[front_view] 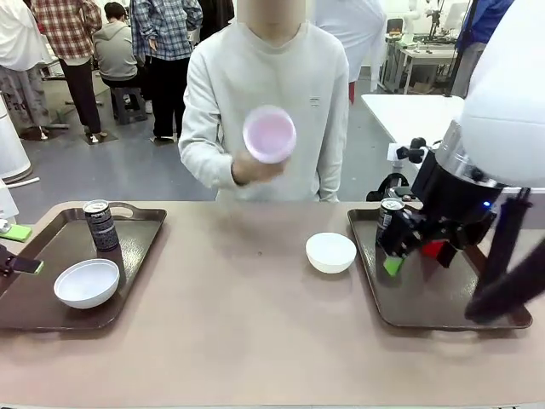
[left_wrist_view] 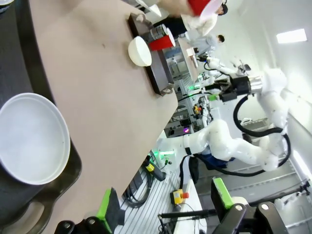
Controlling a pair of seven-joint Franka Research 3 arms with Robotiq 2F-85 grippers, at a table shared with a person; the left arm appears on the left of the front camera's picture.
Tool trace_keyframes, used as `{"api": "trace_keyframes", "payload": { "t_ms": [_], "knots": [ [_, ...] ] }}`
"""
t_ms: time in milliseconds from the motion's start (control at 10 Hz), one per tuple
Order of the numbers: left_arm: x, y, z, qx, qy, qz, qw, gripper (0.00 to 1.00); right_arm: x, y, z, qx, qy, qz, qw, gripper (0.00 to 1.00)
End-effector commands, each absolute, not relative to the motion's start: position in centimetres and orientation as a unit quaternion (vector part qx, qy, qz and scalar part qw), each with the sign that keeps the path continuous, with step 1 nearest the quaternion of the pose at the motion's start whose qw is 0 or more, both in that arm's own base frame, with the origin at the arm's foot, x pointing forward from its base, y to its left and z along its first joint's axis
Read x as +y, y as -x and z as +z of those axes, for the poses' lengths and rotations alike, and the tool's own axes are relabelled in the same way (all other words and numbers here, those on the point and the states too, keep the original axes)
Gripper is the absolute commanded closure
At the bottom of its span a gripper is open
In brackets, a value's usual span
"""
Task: Prepare tableware on both trays.
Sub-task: Pick up a Picnic Bowl from the table and place it on a Handle tray.
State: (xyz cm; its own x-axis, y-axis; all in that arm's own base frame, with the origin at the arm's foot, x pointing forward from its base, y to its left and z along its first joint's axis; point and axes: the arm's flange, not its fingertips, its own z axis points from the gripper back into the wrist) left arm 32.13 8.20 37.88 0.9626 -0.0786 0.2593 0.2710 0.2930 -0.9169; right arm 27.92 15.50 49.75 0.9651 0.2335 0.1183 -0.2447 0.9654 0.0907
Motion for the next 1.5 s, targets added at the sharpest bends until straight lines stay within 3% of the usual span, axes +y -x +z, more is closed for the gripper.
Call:
{"api": "trace_keyframes", "payload": {
  "t_ms": [0, 300, 700, 1000, 1200, 1400],
  "knots": [
    [8.5, -31.9, 37.9, -0.085, 0.586, -0.118, 0.797, 0.00, 17.9, -34.3, 49.3, -0.066, -0.060, 0.037, 0.995, 0.00],
    [8.5, -31.9, 37.9, -0.085, 0.586, -0.118, 0.797, 0.00, 19.1, -42.1, 46.5, -0.086, -0.059, -0.004, 0.995, 0.00],
    [8.5, -31.9, 37.9, -0.085, 0.586, -0.118, 0.797, 0.00, 20.4, -46.8, 43.5, -0.111, -0.003, -0.006, 0.994, 0.00],
    [8.5, -31.9, 37.9, -0.085, 0.586, -0.118, 0.797, 0.00, 20.5, -48.9, 40.9, -0.137, 0.002, -0.001, 0.991, 0.00],
    [8.5, -31.9, 37.9, -0.085, 0.586, -0.118, 0.797, 0.00, 21.0, -49.3, 40.3, -0.107, -0.045, 0.025, 0.993, 0.00],
    [8.5, -31.9, 37.9, -0.085, 0.586, -0.118, 0.797, 0.00, 19.9, -48.4, 40.9, -0.121, -0.008, 0.013, 0.992, 0.00]
  ]
}}
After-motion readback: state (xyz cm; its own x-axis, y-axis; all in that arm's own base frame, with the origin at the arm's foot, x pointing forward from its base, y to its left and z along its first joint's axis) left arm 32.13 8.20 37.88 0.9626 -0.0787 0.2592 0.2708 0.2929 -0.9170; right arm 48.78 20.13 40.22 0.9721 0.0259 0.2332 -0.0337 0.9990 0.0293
